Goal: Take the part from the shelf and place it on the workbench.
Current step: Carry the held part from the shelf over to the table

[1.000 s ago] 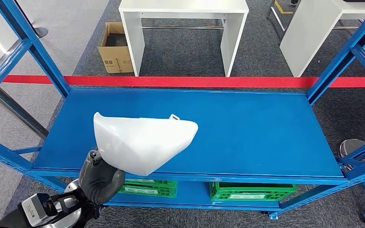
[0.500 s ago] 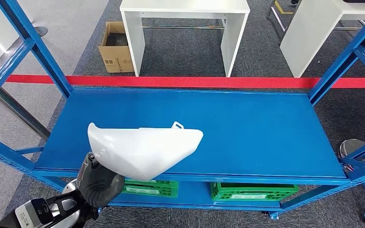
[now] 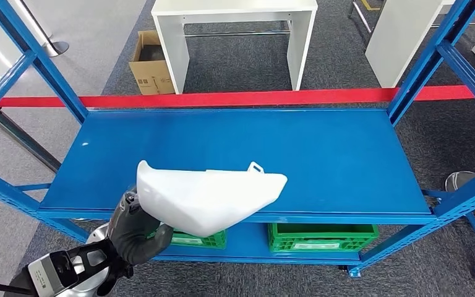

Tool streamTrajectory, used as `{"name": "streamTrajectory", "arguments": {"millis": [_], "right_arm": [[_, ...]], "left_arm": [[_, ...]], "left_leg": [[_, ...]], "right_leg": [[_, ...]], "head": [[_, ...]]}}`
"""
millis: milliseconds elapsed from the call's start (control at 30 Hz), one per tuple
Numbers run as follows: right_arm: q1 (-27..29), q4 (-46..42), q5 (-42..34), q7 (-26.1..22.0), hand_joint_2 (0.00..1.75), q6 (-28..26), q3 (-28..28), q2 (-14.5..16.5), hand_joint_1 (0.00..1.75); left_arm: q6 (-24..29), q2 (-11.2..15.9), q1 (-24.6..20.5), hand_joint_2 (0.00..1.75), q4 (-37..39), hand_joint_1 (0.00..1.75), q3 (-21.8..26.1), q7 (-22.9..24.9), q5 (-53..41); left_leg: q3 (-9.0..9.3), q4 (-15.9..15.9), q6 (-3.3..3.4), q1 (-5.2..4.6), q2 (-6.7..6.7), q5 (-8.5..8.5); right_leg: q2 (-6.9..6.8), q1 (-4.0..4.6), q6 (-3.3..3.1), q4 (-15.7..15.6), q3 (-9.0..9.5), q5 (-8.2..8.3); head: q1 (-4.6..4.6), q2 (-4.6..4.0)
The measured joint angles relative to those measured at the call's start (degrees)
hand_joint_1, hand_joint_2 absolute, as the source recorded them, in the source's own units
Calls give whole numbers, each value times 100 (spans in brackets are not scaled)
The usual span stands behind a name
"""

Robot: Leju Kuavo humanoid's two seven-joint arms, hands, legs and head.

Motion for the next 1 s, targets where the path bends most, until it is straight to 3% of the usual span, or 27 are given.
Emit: {"name": "streamTrajectory", "arguments": {"millis": [33, 133, 200, 267, 300, 367, 433, 467, 500, 533, 600, 667, 700, 767, 833, 867, 933, 967, 1000], "right_arm": [[0, -1, -1, -5, 0, -1, -13, -7, 0], [1, -4, 15, -32, 0, 0, -53, -25, 0], [1, -7, 39, -36, 0, -1, -69, -51, 0], [0, -11, 68, -20, 0, -6, -74, -94, 0], [0, -13, 76, -11, 0, -8, -75, -115, 0], [3, -20, 72, -5, 0, -11, -79, -161, 0], [5, -23, 59, -8, 0, -11, -85, -179, 0], [5, -24, 55, -16, 0, -11, -88, -178, 0], [6, -24, 47, -30, 0, -12, -91, -167, 0], [6, -24, 36, -46, 0, -13, -97, -152, 0], [-11, -24, 11, -78, 0, -15, -113, -114, 0], [-40, -23, -5, -111, 0, -16, -124, -63, 0], [-52, -23, -11, -130, 0, -21, -127, -33, 0], [-62, -21, -18, -168, 0, -34, -130, 22, 0], [-82, -21, -18, -207, 0, -41, -132, 58, 0], [-92, -21, -11, -226, 0, -40, -132, 72, 0], [-102, -22, 12, -255, 0, -36, -132, 84, 0], [-100, -22, 25, -263, 0, -34, -132, 90, 0], [-98, -22, 30, -266, 0, -34, -132, 92, 0]], "left_arm": [[2, -8, -26, 175, 19, 175, -1, 1, 3], [11, -27, -130, 175, 44, 175, 2, -3, 14], [17, -30, -192, 175, 47, 175, 12, -3, 34], [25, -33, -227, 175, 51, 175, 24, 10, 55], [27, -37, -243, 175, 54, 175, 27, 24, 65], [29, -44, -261, 175, 77, 175, 26, 45, 105], [30, -45, -264, 175, 131, 175, 22, 48, 148], [31, -45, -265, 175, 168, 175, 16, 40, 161], [26, -44, -270, 175, 209, 175, 8, 31, 178], [14, -43, -285, 175, 250, 175, -5, 22, 204], [-27, -34, -356, 175, 313, 175, -36, 19, 273], [-59, -22, -451, 175, 339, 175, -54, 43, 331], [-65, -14, -489, 175, 343, 175, -61, 57, 346], [-72, 15, -544, 175, 349, 175, -78, 84, 357], [-62, 72, -586, 175, 355, 175, -95, 102, 364], [-47, 106, -605, 175, 361, 175, -99, 105, 372], [-1, 166, -620, 175, 385, 175, -110, 97, 402], [26, 191, -611, 175, 404, 175, -117, 84, 417], [47, 210, -590, 175, 423, 175, -125, 65, 427]], "left_leg": [[191, -243, 34, -9, -1, 129], [976, -1435, 191, -78, 12, 458], [1118, -1726, 234, -130, 27, 490], [1067, -1777, 261, -137, 40, 590], [1033, -1817, 289, -125, 49, 657], [923, -1883, 340, -92, 69, 811], [781, -1884, 358, -91, 77, 927], [713, -1879, 355, -91, 85, 983], [647, -1871, 346, -90, 92, 1035], [585, -1858, 332, -86, 97, 1082], [460, -1796, 287, -83, 98, 1154], [373, -1719, 225, -90, 97, 1205], [349, -1696, 193, -94, 97, 1234], [319, -1686, 130, -88, 88, 1293], [223, -1540, 62, -74, 64, 1096], [134, -1312, 27, -63, 53, 850], [-76, -580, -25, -46, 47, 289], [-141, -239, -37, -40, 47, 141], [-130, -52, -39, -36, 47, 130]], "right_leg": [[2, 18, -1, 0, -38, 36], [7, 51, 31, -6, -108, 141], [1, 37, 99, -24, -129, 216], [-3, 17, 176, -41, -150, 272], [-4, 18, 201, 13, -191, 205], [-2, 23, 241, 430, -360, -213], [-4, 27, 287, 1161, -577, -710], [-5, 25, 306, 1445, -618, -805], [-6, 20, 318, 1551, -566, -771], [-8, 13, 325, 1437, -405, -644], [-12, -7, 331, 632, 189, -395], [7, -1, 284, -54, 624, -367], [18, 10, 245, -173, 679, -401], [20, 18, 140, -173, 615, -357], [-1, 3, 27, -172, 504, -258], [-13, -8, -17, -174, 424, -192], [-22, -6, -45, -168, 265, -59], [-25, -5, -42, -163, 179, 9], [-26, -4, -36, -158, 99, 72]], "head": [[-1, 1], [4, 1], [-4, 1], [-16, 1], [-9, 1], [15, 1], [33, 0], [33, 0], [33, -1], [34, 0], [36, 1], [30, 1], [26, 1], [25, 1], [13, 1], [6, 0], [-10, 0], [-13, 0], [-13, 0]]}}
